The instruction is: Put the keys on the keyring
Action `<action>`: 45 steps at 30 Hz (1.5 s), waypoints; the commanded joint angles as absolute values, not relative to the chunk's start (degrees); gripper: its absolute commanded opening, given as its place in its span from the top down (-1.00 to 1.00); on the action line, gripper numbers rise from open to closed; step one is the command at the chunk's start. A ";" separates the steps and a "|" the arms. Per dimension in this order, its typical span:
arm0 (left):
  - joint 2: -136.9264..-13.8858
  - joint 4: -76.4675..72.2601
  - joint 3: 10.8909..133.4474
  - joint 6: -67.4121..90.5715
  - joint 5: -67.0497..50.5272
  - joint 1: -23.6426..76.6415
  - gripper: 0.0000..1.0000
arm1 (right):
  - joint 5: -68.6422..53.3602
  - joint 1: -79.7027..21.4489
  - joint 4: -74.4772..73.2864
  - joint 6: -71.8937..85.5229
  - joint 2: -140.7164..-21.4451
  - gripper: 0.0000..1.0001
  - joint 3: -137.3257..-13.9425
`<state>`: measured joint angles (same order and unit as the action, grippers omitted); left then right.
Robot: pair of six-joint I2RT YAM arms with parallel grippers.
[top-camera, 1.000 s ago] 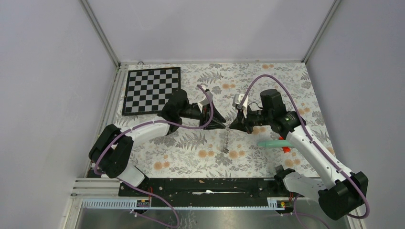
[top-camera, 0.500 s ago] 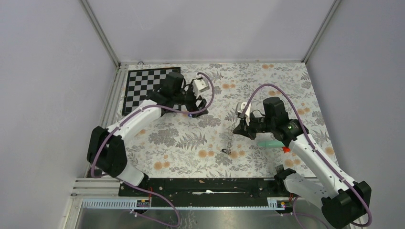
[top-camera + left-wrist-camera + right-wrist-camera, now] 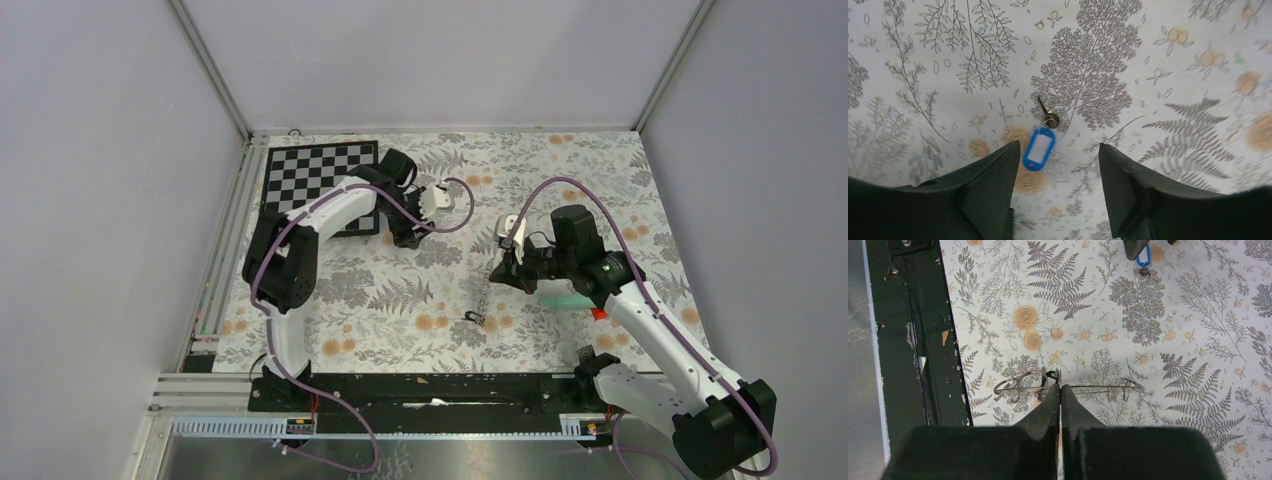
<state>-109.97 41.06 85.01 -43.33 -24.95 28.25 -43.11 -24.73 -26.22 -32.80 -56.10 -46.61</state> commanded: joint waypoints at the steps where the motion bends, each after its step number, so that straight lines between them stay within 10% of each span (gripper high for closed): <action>1: -114.93 49.56 92.45 -59.93 -23.25 27.47 -0.29 | -44.82 -24.43 -23.76 -33.87 -55.79 1.00 -46.70; 45: -124.64 56.90 100.47 -74.50 -28.72 27.68 0.45 | -45.18 -24.48 -24.97 -35.22 -56.48 1.00 -45.84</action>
